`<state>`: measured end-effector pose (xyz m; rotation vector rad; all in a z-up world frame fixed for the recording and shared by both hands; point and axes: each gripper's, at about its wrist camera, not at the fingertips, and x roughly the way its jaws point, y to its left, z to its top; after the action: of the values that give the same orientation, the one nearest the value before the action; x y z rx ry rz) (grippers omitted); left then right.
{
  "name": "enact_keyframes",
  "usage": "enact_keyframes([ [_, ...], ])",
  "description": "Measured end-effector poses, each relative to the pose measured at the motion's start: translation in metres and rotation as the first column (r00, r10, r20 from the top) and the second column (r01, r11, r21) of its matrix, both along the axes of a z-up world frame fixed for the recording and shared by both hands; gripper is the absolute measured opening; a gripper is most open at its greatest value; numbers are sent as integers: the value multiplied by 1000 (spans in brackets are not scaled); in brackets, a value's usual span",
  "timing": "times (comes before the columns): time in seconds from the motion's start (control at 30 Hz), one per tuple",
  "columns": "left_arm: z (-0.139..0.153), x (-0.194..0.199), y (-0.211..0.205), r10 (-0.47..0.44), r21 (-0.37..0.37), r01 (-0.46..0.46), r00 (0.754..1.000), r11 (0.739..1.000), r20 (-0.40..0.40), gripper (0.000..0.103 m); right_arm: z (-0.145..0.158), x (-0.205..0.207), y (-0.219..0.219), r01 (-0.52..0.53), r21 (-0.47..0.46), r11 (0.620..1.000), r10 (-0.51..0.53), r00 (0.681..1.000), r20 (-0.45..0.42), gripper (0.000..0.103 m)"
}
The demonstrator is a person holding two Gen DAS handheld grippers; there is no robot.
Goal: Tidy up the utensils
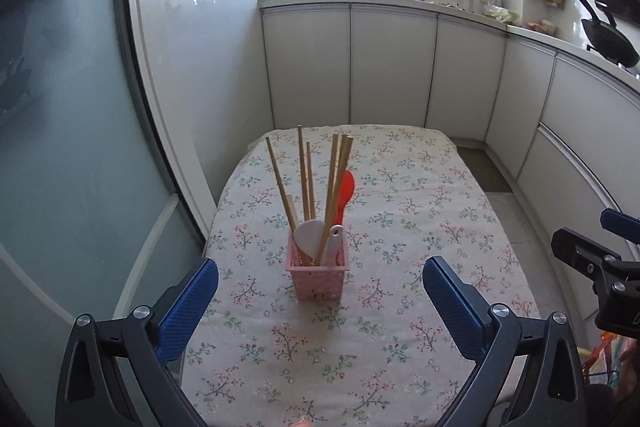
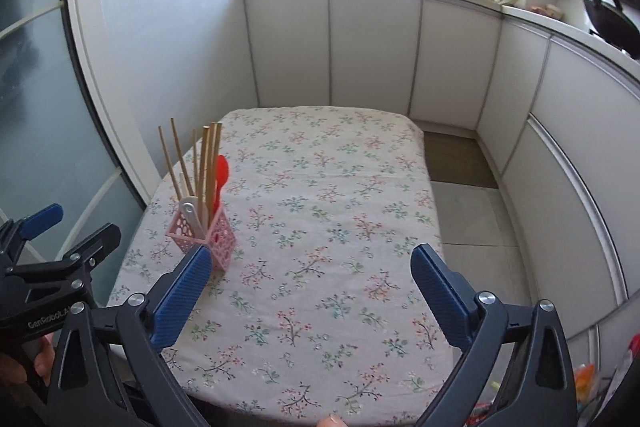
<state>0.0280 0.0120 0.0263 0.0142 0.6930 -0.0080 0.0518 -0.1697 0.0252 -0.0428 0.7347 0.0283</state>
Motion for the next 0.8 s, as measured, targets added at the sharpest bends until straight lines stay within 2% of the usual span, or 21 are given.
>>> enact_keyframes([
  [0.27, 11, -27, -18, -31, -2, 31, 999, 1000, 19, 103, 15, -35, -15, 59, -46, 997, -57, 997, 49, 103],
  [0.8, 12, -29, -17, -22, -12, 22, 1000, 1000, 23, 103, 14, -37, -14, 40, -24, 999, -39, 999, 27, 103],
])
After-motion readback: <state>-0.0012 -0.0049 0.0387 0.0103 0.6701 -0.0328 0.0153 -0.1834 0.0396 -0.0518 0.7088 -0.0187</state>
